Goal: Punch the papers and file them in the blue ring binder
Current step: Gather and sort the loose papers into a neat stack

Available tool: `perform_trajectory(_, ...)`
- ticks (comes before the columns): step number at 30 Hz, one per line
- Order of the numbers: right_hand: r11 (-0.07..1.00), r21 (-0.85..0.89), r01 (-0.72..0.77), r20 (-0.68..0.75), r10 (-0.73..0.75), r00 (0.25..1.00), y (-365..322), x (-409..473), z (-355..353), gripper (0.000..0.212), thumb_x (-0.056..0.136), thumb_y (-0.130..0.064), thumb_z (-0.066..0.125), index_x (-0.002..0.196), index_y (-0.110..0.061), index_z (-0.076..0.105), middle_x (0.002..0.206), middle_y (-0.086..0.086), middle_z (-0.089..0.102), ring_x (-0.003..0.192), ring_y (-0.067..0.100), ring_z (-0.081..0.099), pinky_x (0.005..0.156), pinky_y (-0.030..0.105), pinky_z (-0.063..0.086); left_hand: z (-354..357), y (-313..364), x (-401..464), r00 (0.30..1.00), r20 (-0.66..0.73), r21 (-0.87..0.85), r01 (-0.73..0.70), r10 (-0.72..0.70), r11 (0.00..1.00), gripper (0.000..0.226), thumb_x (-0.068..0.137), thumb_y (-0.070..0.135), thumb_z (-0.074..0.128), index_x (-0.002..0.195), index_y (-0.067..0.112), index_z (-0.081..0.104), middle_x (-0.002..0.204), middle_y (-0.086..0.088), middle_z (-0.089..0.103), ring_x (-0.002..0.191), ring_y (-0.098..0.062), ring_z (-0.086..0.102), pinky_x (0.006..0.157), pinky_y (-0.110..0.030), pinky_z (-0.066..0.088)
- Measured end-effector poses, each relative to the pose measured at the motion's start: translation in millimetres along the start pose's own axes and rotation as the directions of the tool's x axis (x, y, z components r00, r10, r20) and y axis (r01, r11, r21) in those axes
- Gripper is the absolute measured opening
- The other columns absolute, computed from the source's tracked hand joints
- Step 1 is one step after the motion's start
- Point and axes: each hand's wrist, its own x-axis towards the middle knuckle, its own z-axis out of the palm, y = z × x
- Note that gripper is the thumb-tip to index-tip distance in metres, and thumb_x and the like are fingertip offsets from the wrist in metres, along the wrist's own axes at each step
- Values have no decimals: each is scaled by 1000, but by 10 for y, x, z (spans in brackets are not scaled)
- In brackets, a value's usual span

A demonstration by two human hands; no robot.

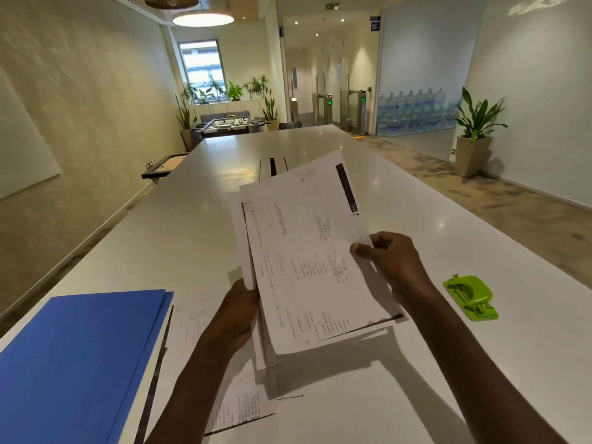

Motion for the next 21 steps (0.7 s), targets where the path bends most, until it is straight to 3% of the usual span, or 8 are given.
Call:
perform_trajectory(4, 999, 9, -33, 13, 33, 999, 167, 17, 45, 21, 80, -27, 76, 95, -14, 69, 92, -1, 73, 76, 13, 70, 55, 17, 48, 92, 85, -74, 999, 45, -25, 6, -5, 1000, 27, 95, 12, 57, 119, 6, 67, 108, -14, 74, 96, -30, 72, 79, -41, 60)
perform_trajectory(6, 998, 31, -49, 2, 49, 999, 192, 23, 52, 29, 80, -26, 76, 105, -16, 64, 98, -2, 72, 80, 12, 70, 57, 18, 49, 116, 96, -65, 999, 41, -11, 12, -12, 1000, 24, 96, 12, 56, 115, 9, 69, 109, -15, 73, 95, -30, 72, 77, -41, 60)
perform_trajectory(8, 996, 75, -44, -15, 45, 999, 213, 15, 71, 34, 80, -22, 76, 109, -18, 61, 98, -3, 72, 76, 3, 69, 51, 13, 48, 153, 120, -57, 999, 14, -35, 46, -45, 998, 21, 96, 25, 58, 110, 18, 73, 113, -14, 72, 97, -29, 72, 80, -43, 59)
perform_trajectory(11, 991, 128, 32, -60, -24, 998, 262, -9, 122, 31, 82, -15, 74, 111, -16, 62, 98, -4, 73, 69, -4, 68, 48, 7, 46, 254, 163, -37, 995, -4, -141, 99, -101, 985, 62, 82, 73, 46, 127, 32, 60, 119, 5, 69, 111, -24, 63, 99, -54, 48)
perform_trajectory(13, 987, 133, 95, -102, -82, 991, 276, -22, 155, 23, 84, -15, 72, 106, -13, 66, 99, -2, 73, 75, 3, 71, 55, 12, 52, 354, 205, -24, 999, -37, -114, 14, -18, 993, 78, 71, 81, 47, 133, 34, 54, 119, 17, 65, 117, -16, 57, 104, -48, 43)
perform_trajectory(15, 981, 119, 151, -144, -134, 981, 263, -18, 171, 18, 85, -19, 70, 102, -12, 65, 97, -2, 72, 81, 10, 71, 64, 20, 56, 455, 246, -15, 985, -128, 7, -116, 116, 993, 65, 75, 71, 59, 127, 33, 56, 120, 19, 66, 116, -5, 58, 102, -34, 46)
perform_trajectory(18, 968, 127, 216, -181, -192, 965, 241, 17, 156, 14, 87, -22, 69, 98, -15, 64, 95, -6, 72, 81, 6, 71, 66, 20, 57, 519, 273, 37, 948, -190, 147, -231, 257, 962, 26, 85, 52, 64, 108, 42, 58, 92, 34, 70, 85, 13, 65, 65, -8, 52)
perform_trajectory(21, 964, 146, 223, -170, -198, 965, 310, 48, 131, 12, 88, -25, 67, 98, -20, 62, 96, -6, 72, 83, 6, 71, 69, 23, 58, 557, 275, 58, 935, -195, 175, -265, 297, 948, 21, 84, 49, 66, 103, 43, 59, 98, 20, 72, 87, -1, 70, 64, -16, 55)
